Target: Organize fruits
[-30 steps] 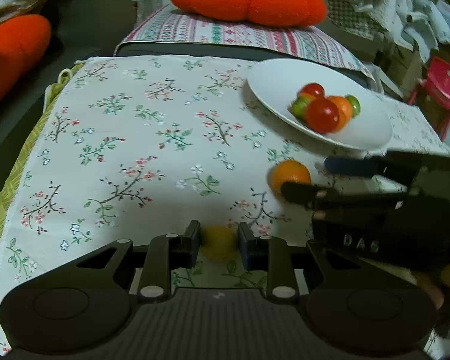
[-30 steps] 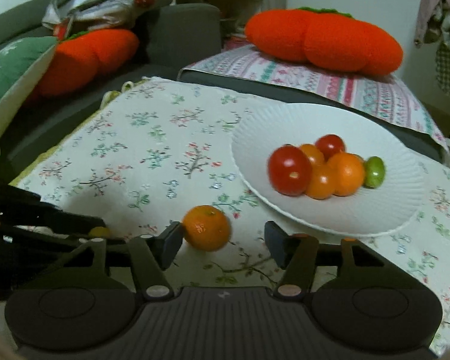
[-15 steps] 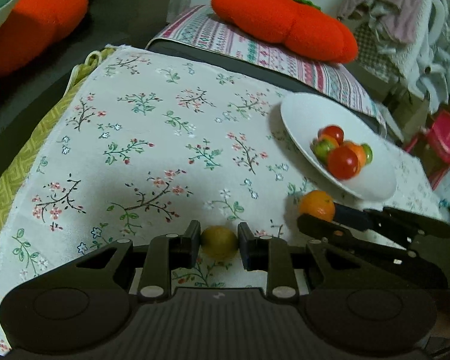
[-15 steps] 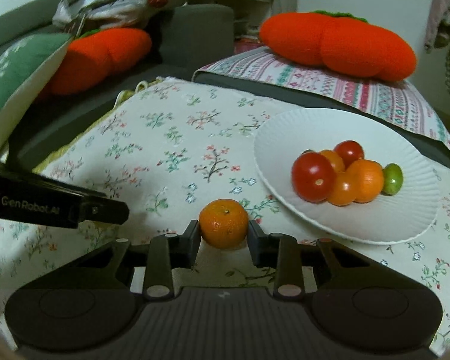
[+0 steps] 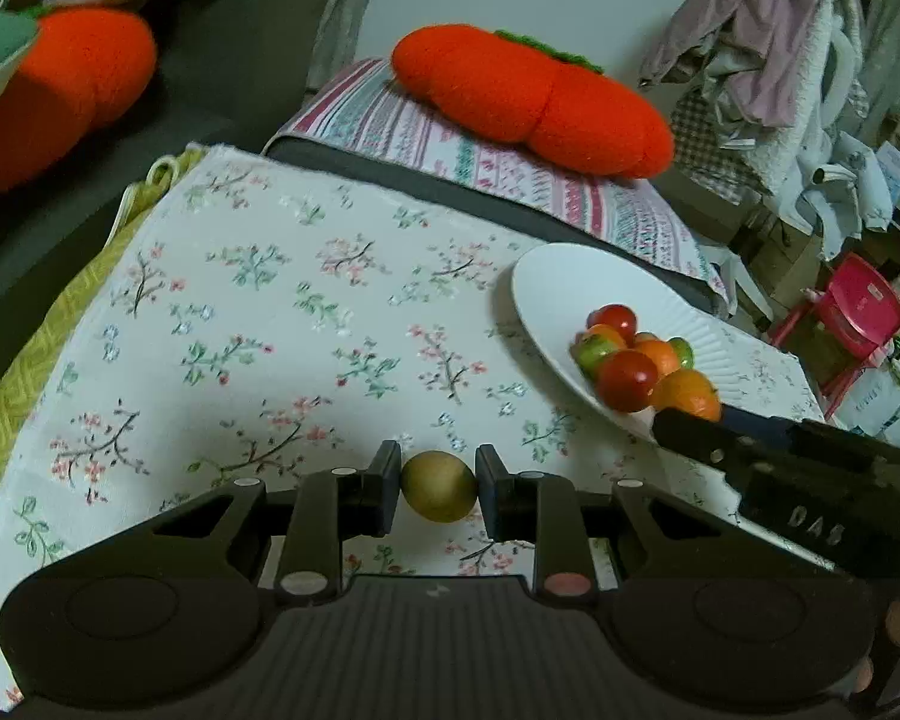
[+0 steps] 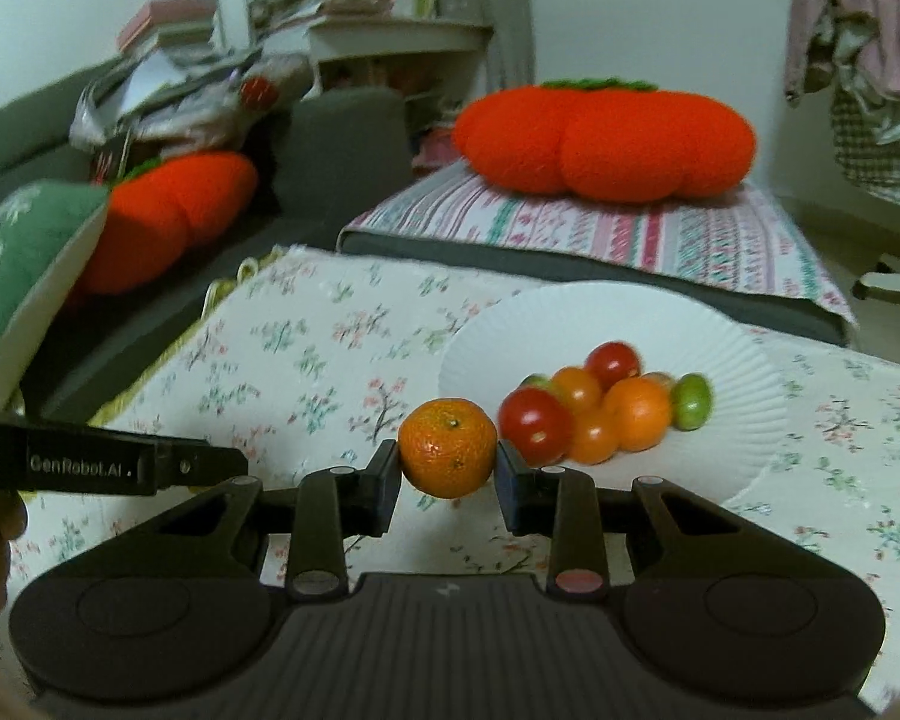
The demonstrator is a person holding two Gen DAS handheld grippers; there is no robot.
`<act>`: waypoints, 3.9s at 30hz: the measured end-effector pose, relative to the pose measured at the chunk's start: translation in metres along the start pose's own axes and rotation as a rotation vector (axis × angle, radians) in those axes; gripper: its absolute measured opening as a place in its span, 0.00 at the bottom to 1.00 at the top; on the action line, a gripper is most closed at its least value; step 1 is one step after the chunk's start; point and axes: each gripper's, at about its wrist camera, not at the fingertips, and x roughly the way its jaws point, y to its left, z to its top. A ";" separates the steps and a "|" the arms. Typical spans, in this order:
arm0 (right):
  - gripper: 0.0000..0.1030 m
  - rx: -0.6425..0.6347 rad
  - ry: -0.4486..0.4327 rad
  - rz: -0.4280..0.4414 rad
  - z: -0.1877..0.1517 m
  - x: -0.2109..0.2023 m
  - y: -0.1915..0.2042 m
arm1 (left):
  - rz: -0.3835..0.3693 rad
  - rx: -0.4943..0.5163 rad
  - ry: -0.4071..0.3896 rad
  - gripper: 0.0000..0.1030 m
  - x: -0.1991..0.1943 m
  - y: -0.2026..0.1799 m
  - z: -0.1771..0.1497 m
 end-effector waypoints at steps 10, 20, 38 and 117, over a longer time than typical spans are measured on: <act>0.29 0.083 -0.038 -0.078 0.005 -0.015 -0.031 | -0.018 0.061 -0.043 0.04 0.006 -0.019 0.008; 0.29 0.132 -0.048 -0.144 0.007 -0.016 -0.052 | -0.016 0.132 -0.070 0.03 0.020 -0.039 0.020; 0.29 0.187 -0.057 -0.229 0.008 -0.009 -0.082 | 0.012 0.256 -0.105 0.04 0.062 -0.073 0.034; 1.00 0.291 -0.097 -0.386 -0.059 -0.103 -0.016 | 0.132 0.218 -0.189 0.84 -0.061 -0.060 -0.047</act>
